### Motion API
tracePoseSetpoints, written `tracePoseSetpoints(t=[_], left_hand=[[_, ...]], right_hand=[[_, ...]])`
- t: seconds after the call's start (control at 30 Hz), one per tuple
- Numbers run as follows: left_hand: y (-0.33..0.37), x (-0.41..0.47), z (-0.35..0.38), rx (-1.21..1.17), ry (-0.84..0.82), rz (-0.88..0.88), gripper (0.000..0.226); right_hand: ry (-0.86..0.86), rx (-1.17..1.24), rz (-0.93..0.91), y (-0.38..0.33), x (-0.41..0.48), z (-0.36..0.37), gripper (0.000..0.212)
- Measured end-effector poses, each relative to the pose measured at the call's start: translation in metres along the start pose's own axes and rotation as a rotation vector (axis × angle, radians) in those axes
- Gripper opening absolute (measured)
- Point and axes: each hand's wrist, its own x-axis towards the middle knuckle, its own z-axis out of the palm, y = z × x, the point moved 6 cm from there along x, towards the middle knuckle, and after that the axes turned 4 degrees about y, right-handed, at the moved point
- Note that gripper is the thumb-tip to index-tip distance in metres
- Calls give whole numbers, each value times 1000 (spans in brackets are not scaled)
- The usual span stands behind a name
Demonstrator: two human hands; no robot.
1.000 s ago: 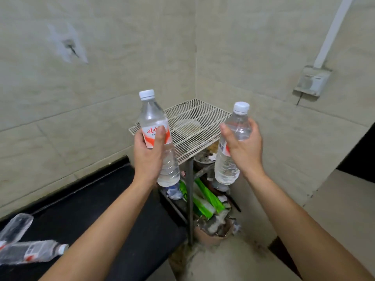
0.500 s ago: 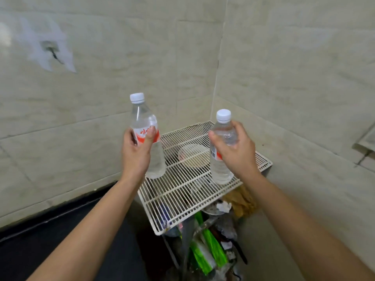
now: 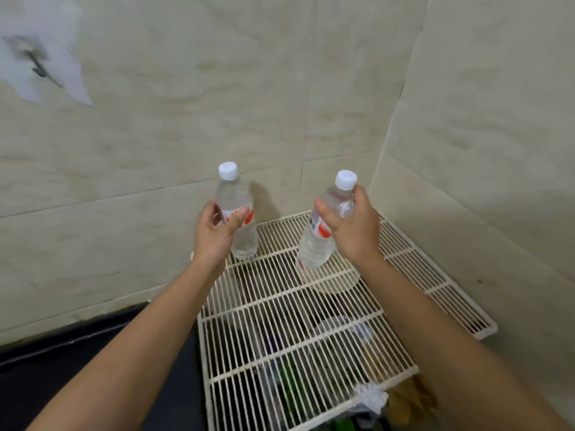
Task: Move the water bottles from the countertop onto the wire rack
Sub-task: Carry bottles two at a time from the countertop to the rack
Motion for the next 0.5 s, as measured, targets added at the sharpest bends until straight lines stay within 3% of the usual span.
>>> tracePoseSetpoints(t=[0.3,0.5], left_hand=[[5,16,11,19,26,-51,47],[0,17,13,98,21,-24,59]], right_hand=[[-251,170,-43,-7,51,91,55],[-502,74,-97,0,54,121,80]])
